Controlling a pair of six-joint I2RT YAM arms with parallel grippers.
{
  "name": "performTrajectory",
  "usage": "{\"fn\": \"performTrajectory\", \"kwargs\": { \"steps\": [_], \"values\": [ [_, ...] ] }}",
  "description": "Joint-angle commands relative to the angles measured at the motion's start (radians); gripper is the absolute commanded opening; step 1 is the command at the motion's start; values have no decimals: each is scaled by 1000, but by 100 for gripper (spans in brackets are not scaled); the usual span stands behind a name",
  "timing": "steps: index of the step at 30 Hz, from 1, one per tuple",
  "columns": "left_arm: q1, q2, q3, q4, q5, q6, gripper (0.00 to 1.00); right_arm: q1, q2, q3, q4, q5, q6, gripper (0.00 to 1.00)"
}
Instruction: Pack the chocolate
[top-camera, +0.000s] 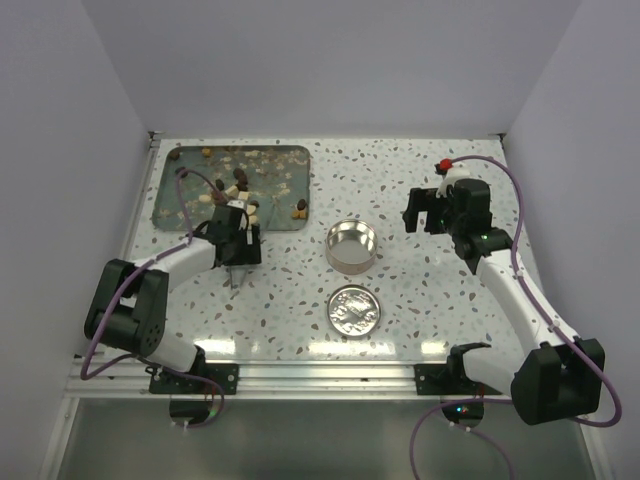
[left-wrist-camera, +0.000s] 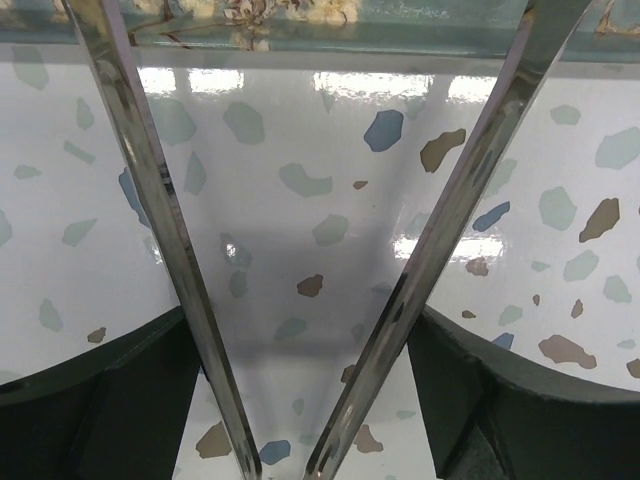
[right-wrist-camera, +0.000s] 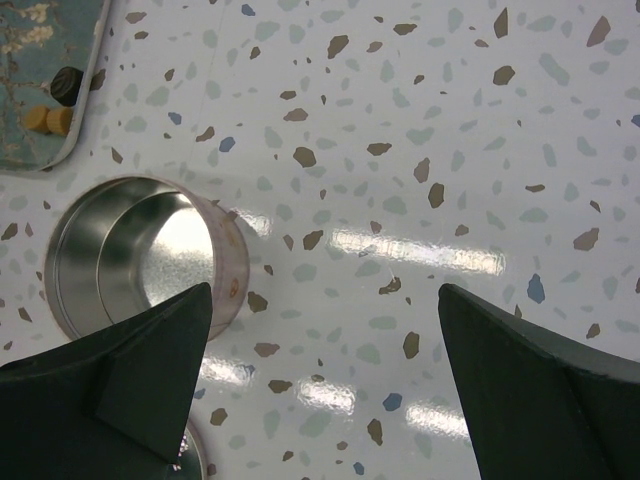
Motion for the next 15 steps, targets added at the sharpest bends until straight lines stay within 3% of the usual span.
{"fn": "performTrajectory", "kwargs": {
  "steps": [1,6,11,15],
  "values": [
    [-11,7,-25,-60,-18,-26,84,3,1,23,22,-21,-6,98],
    [-13,16,12,-69,-38,3,62,3,4,23,22,-22,-6,98],
    [-11,-33,101,-158,-38,49,57,3,5,24,25,-21,-6,98],
    [-13,-73,190,-246,45,97,55,3,19,38,25,-25,-5,98]
  ]
}}
